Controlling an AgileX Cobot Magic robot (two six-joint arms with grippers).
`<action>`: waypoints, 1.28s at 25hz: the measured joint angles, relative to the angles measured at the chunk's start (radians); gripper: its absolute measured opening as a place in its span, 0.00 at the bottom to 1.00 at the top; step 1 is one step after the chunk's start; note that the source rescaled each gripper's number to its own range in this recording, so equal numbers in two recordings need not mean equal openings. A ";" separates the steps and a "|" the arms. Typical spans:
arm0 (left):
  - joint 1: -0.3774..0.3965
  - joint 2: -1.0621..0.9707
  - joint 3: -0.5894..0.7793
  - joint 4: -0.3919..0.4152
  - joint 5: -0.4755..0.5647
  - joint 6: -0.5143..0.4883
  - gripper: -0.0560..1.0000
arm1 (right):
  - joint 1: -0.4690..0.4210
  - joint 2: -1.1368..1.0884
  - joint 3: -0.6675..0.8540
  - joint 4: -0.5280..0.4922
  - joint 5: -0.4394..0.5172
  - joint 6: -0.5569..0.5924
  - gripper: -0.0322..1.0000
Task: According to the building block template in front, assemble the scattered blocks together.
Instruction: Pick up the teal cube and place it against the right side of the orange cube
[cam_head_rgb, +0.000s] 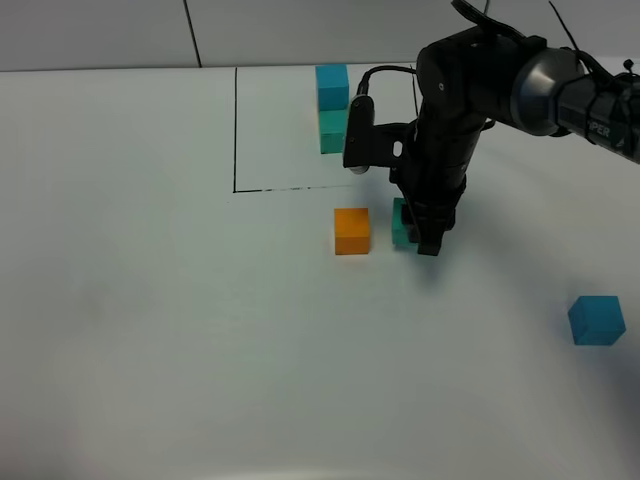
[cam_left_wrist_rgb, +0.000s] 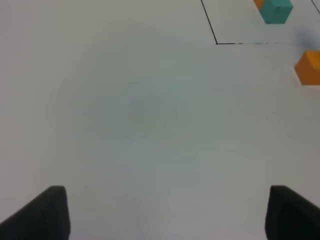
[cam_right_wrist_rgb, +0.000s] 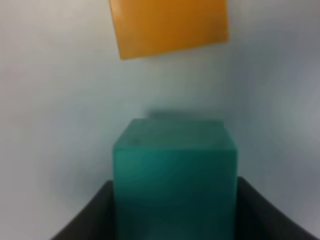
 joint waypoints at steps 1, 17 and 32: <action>0.000 0.000 0.000 0.000 0.000 0.000 0.99 | 0.000 0.014 -0.014 0.002 0.002 -0.014 0.04; 0.000 0.000 0.000 0.000 0.000 0.000 0.99 | 0.000 0.085 -0.043 0.020 -0.028 -0.090 0.04; 0.000 0.000 0.000 0.000 0.000 0.000 0.99 | 0.035 0.091 -0.047 0.028 -0.041 -0.093 0.04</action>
